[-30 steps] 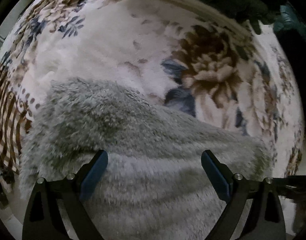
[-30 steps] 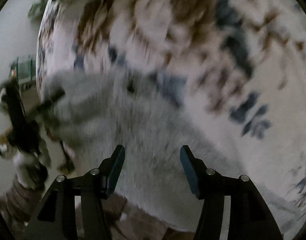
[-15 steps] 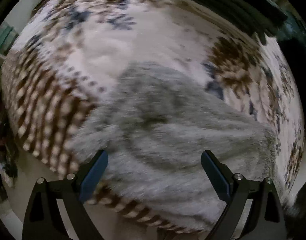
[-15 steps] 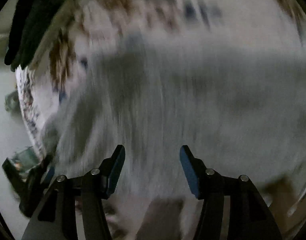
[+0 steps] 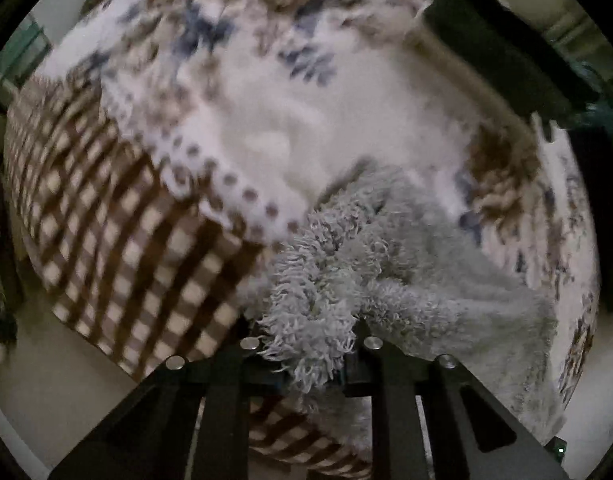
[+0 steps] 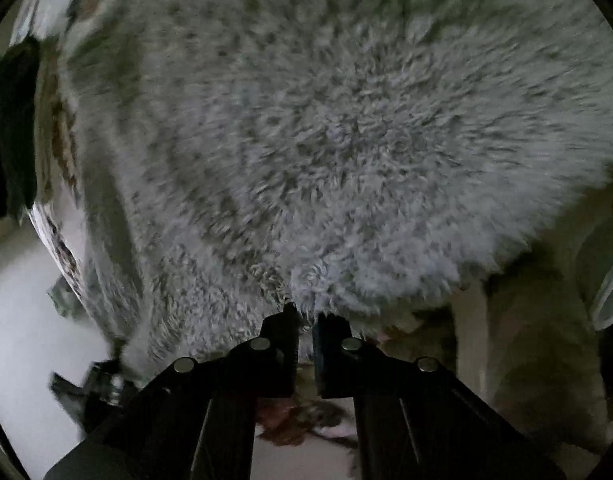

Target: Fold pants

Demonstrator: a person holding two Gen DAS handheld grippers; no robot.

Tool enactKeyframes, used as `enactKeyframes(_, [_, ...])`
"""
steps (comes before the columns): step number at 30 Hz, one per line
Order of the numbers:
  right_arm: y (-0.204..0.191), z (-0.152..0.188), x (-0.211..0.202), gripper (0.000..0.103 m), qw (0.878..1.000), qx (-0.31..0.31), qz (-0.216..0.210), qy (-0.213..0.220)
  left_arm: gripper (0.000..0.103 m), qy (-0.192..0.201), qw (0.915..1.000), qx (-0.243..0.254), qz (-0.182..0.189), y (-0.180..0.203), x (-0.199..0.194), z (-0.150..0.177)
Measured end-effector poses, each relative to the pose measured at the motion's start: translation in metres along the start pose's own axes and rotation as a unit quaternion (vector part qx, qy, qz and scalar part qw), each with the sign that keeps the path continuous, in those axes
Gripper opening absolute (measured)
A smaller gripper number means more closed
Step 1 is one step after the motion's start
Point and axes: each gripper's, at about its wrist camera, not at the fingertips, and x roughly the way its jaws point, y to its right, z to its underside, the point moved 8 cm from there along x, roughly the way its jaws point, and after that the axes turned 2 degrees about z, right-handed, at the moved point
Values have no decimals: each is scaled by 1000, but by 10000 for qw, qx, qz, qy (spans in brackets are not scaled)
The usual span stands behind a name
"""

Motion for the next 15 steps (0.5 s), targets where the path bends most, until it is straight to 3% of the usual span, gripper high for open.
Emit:
enactKeyframes(3, [2, 21, 0, 6, 9999, -76, 127, -51, 15, -61, 9999, 33, 76, -2, -6, 0])
enactKeyframes(6, [0, 38, 16, 6, 9995, -163, 238, -117, 15, -166, 9998, 73, -75, -14, 6, 1])
enactKeyframes(9, [-14, 32, 47, 8, 9985, -271, 355, -311, 26, -580, 9980, -150, -219, -32, 28, 7])
enactKeyframes(10, [-16, 29, 50, 13, 9980, -315, 451, -325, 29, -794, 9963, -287, -168, -36, 33, 12])
enactKeyframes(12, [-23, 26, 50, 35, 9968, -486, 482, -404, 31, -925, 9948, -405, 136, -31, 26, 16])
enactKeyframes(13, [-29, 25, 47, 55, 9967, -599, 426, -352, 48, -856, 9956, -329, 215, -26, 18, 16])
enactKeyframes(14, [-34, 22, 42, 71, 9960, -773, 386, -217, 88, -654, 9978, 93, 108, -13, 5, 16])
enactKeyframes(15, [-38, 21, 33, 73, 9941, -1005, 401, -43, 103, -550, 9975, 442, -16, -2, -3, 17])
